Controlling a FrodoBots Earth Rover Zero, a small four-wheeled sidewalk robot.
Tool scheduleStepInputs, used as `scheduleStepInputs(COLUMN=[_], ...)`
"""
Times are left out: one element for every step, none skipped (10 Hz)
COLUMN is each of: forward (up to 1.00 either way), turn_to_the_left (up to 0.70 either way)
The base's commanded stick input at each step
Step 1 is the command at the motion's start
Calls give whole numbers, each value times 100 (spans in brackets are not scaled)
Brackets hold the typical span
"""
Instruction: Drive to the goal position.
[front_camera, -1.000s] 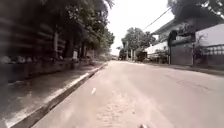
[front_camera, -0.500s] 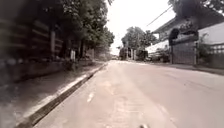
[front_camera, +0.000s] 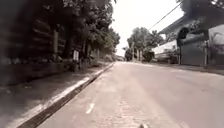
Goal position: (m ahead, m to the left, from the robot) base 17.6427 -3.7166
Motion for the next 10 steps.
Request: scheduleStepInputs(forward=[70,70,70,70,70,70,70,70,70,70], turn_to_the_left=[0,0,0,0,0,0,0,0,0,0])
